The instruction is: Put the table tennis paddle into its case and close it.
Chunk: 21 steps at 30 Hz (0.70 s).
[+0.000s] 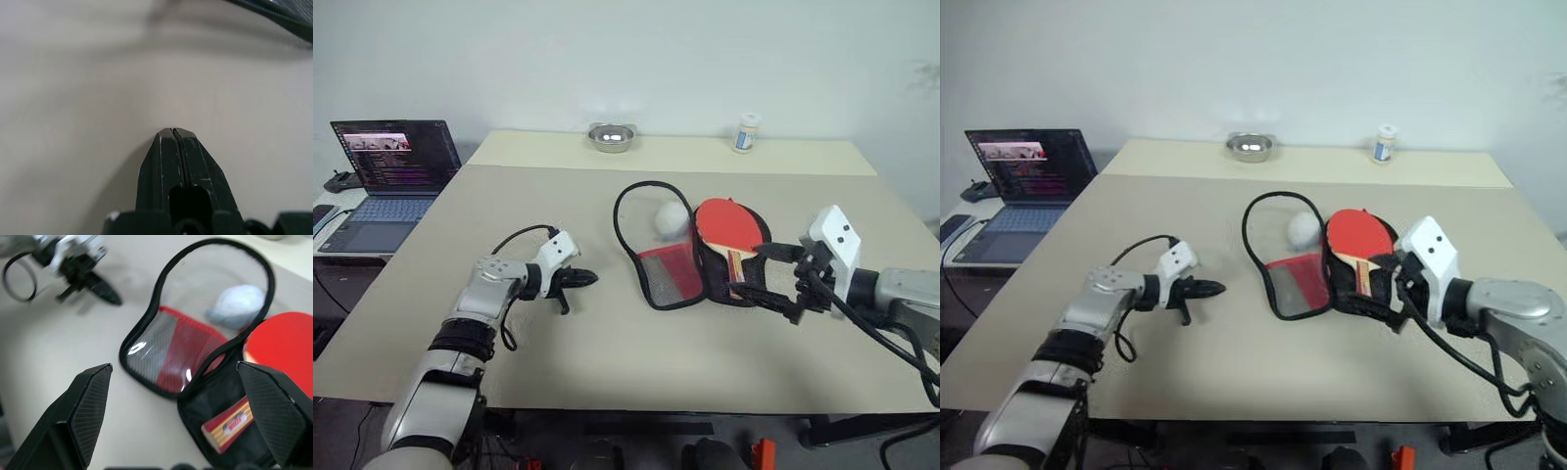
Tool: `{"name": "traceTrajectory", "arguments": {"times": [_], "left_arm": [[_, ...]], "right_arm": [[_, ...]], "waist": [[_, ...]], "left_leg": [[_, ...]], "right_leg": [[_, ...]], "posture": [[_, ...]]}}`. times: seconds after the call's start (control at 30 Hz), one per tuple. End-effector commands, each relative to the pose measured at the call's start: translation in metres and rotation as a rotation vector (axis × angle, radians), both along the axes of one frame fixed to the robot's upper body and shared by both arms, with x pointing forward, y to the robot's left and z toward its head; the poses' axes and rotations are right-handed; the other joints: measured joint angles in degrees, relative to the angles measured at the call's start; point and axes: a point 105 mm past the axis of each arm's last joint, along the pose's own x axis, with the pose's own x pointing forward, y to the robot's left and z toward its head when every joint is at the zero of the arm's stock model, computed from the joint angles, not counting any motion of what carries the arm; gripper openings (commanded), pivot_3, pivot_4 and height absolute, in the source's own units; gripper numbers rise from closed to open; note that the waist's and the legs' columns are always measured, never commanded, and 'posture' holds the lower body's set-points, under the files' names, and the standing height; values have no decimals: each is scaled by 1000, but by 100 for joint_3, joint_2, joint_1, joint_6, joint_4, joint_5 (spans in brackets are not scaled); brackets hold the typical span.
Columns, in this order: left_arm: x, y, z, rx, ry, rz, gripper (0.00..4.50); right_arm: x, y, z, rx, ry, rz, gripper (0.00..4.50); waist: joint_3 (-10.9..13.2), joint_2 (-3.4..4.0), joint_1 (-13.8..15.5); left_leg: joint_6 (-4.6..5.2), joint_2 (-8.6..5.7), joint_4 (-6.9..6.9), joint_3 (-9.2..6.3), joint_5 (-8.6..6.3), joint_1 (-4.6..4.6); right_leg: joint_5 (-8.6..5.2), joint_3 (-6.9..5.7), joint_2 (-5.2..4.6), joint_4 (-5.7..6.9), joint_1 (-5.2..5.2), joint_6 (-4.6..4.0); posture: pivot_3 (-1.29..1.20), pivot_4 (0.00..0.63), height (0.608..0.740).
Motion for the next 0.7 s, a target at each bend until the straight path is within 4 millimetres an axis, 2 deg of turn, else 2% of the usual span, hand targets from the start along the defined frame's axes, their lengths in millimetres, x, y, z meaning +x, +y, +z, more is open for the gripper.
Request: {"name": "traceTrajectory", "arguments": {"times": [0.03,0.13,0.17,0.23,0.37,0.47,0.53,0.6,0.7], "left_arm": [[13,-16,7,-39,-24,13,35],[22,-37,9,-107,-8,12,35],[23,-52,14,-139,-10,-17,35],[25,-90,37,-239,-25,-104,35],[26,-148,89,-398,-83,-223,35],[13,-196,121,-479,-108,-351,35],[6,-218,128,-491,-113,-393,35],[3,-235,127,-487,-115,-400,35],[3,-246,118,-469,-124,-366,35]], "right_arm": [[-7,-4,13,-18,-70,21,4500],[-7,-7,12,-24,-72,8,4500],[-8,-8,11,-22,-72,4,4500],[-9,-10,10,-20,-69,-7,4500],[-12,-16,10,-28,-63,-27,4500],[-13,-21,12,-35,-68,-43,4500],[-13,-25,14,-42,-72,-59,4500],[-12,-28,15,-48,-78,-78,4500],[-11,-31,15,-48,-80,-106,4500]], "waist": [[1,-3,6],[3,-7,27],[5,-11,33],[9,-18,57],[21,-38,85],[21,-37,73],[21,-37,71],[20,-36,62],[20,-35,26]], "left_leg": [[0,0,1,-1,0,0],[0,-1,3,-2,0,0],[0,-1,3,-2,0,0],[0,-1,3,-4,0,-4],[0,-1,8,-17,0,-34],[7,-4,7,-16,-4,-50],[13,-6,6,-12,-8,-51],[17,-7,5,-10,-11,-50],[18,-4,3,-11,-11,-46]], "right_leg": [[0,0,0,0,1,0],[-1,-3,0,0,3,2],[0,-2,0,0,3,2],[0,-4,0,-3,3,2],[8,-17,4,-26,-6,6],[14,-15,6,-51,-12,16],[13,-12,7,-60,-11,18],[11,-10,7,-62,-10,21],[11,-7,11,-58,-11,21]], "posture": [[0,150,740],[0,150,740],[0,150,740],[0,150,740],[0,150,740],[0,150,740],[0,150,740],[0,150,740],[0,150,740]]}}
